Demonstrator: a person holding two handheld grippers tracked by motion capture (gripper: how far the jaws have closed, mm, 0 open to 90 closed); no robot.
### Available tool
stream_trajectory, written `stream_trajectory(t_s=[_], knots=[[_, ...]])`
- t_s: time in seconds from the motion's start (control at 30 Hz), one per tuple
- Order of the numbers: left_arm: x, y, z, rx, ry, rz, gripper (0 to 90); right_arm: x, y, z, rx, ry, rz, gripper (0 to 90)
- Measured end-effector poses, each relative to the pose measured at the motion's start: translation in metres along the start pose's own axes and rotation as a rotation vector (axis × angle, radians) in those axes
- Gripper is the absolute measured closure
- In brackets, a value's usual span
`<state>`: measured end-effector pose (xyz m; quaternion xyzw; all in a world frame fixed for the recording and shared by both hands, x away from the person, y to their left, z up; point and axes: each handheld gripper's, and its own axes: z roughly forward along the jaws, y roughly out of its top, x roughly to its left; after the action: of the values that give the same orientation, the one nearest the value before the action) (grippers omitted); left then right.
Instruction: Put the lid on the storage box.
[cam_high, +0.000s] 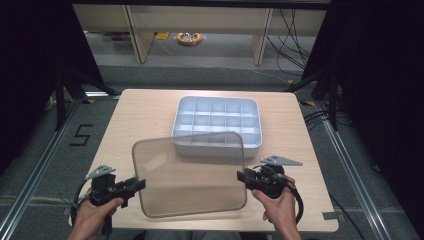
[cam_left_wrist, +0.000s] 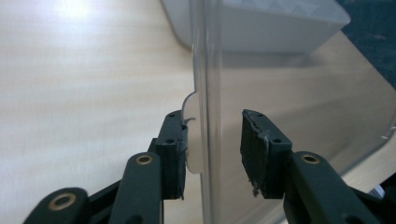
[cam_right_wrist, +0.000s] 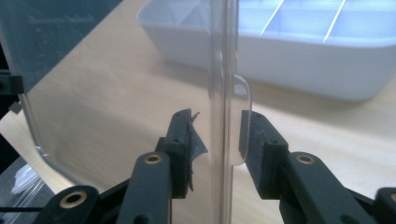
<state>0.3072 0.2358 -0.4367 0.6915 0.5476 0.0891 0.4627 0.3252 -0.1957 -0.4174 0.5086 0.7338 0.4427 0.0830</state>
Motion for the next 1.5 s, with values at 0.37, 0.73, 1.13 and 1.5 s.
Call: stream_trajectory(t_s=[0.37,0.73,1.13,1.5], knots=[[-0.022,0.071,0.029,-0.006,-0.003,0.045,61.4,-0.032,0.042,-0.013,-0.059,-0.030,0.045,64.5],[-0.033,0.129,0.066,0.024,0.011,0.077,61.5,-0.066,0.084,-0.007,-0.044,-0.084,0.131,61.2],[-0.024,0.168,0.115,0.060,0.053,0.011,58.6,-0.095,0.125,0.019,0.057,-0.136,0.233,58.5],[-0.013,0.194,0.142,0.087,0.085,-0.041,57.1,-0.112,0.145,0.039,0.084,-0.139,0.289,58.1]])
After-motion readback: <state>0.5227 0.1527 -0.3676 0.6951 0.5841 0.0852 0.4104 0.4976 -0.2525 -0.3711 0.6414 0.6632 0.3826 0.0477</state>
